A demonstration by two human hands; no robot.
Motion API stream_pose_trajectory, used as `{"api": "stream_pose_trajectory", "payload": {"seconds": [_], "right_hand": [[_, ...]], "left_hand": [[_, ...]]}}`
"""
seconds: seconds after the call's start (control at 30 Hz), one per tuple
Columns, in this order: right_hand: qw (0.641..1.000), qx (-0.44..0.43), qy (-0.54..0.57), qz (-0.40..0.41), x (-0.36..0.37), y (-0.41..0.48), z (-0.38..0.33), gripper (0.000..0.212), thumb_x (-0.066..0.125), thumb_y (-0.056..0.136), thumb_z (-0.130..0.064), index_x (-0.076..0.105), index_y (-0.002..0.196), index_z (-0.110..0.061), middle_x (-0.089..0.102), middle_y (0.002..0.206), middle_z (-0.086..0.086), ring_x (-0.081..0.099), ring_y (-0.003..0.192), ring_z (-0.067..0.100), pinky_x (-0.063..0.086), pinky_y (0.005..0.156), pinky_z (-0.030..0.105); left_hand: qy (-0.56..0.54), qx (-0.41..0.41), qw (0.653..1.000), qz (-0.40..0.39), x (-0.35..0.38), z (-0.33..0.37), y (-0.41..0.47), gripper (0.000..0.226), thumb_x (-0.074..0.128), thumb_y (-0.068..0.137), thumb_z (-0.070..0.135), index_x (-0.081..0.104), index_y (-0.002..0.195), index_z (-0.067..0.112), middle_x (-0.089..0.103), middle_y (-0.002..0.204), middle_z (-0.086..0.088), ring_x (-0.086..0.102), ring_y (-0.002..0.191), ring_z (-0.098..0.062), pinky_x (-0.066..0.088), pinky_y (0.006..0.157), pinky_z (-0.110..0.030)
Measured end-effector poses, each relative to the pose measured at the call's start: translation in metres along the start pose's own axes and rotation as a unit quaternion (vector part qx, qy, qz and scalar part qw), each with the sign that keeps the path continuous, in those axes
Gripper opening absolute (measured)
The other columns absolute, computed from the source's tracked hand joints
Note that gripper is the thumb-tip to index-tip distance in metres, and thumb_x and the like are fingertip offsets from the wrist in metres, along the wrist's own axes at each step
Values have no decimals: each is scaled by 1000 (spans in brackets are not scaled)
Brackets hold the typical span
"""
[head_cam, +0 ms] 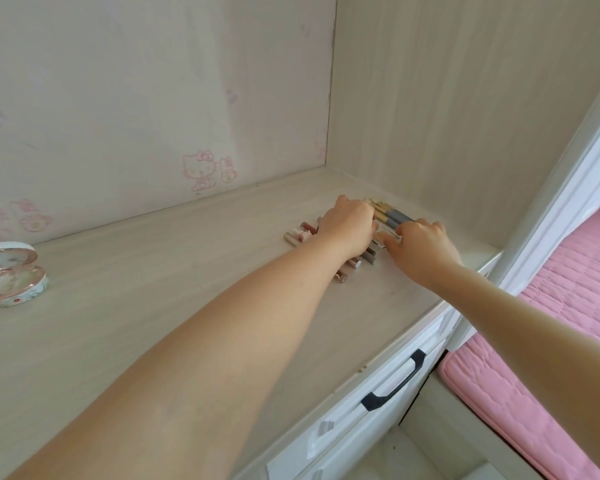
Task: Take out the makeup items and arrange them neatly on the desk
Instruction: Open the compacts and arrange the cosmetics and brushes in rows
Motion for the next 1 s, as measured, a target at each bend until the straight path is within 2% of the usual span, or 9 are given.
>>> {"api": "stream_pose_trajectory", "payload": {"seconds": [0.17,0.3,0.4,0.47,0.57,0.67,0.8,0.93,1.0], "right_hand": [[1000,0,-8,4,5,6,2,52,35,97,-50,63,95,-8,55,101,13,44,102,35,45,83,41],[1000,14,23,-1,11,11,6,46,39,95,-52,62,93,-13,56,100,11,47,105,36,41,83,40],[998,23,57,1,15,14,9,42,42,93,-52,41,64,-22,55,83,9,51,97,37,34,74,36],[996,32,79,7,14,12,11,43,46,92,-47,33,60,-22,53,79,9,51,91,37,31,72,34],[991,48,121,24,10,5,14,37,50,92,-43,47,65,-18,59,82,11,52,89,36,34,73,35],[979,64,190,43,5,-1,18,27,55,92,-37,64,93,-12,64,96,10,53,101,36,45,80,38],[960,64,268,57,-9,-10,14,18,62,90,-24,61,101,-9,60,94,4,56,96,26,47,79,35],[942,68,320,67,-23,-18,7,14,64,89,-20,61,100,-12,63,96,2,58,91,20,48,77,32],[940,58,330,70,-29,-25,-1,16,64,89,-21,62,102,-12,63,95,1,59,91,18,46,80,31]], "left_hand": [[48,-28,997,-49,13,-1,14,24,50,97,21,59,118,13,42,125,-14,51,90,-27,43,76,-34],[48,-23,998,-42,14,0,14,23,52,97,19,59,118,12,45,121,-13,49,92,-26,41,77,-34],[10,-11,999,-34,10,6,8,26,55,96,23,57,119,11,44,121,-15,53,98,-30,45,85,-36],[-26,-3,999,-28,10,8,5,28,58,93,24,55,120,14,42,120,-15,56,95,-33,47,87,-38],[-37,25,999,2,7,14,0,23,57,93,18,55,116,16,50,114,-13,57,95,-31,49,84,-40],[-61,50,996,31,3,19,-6,19,60,91,17,58,110,12,58,106,-11,56,96,-27,49,81,-41],[-95,46,992,65,-5,18,-11,12,58,90,11,59,101,16,60,97,-8,57,89,-25,51,74,-39],[-160,27,983,82,-20,11,-22,7,60,90,16,60,97,18,63,95,-4,59,80,-19,47,63,-31],[-202,15,974,98,-29,5,-34,5,64,89,19,62,93,19,66,91,0,60,77,-16,49,64,-30]]}}
Point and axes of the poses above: each hand's wrist, its own y-axis towards the middle knuckle, its own x-axis out of the palm, z = x × y, the point moved 6 cm from there along y, towards the middle knuckle
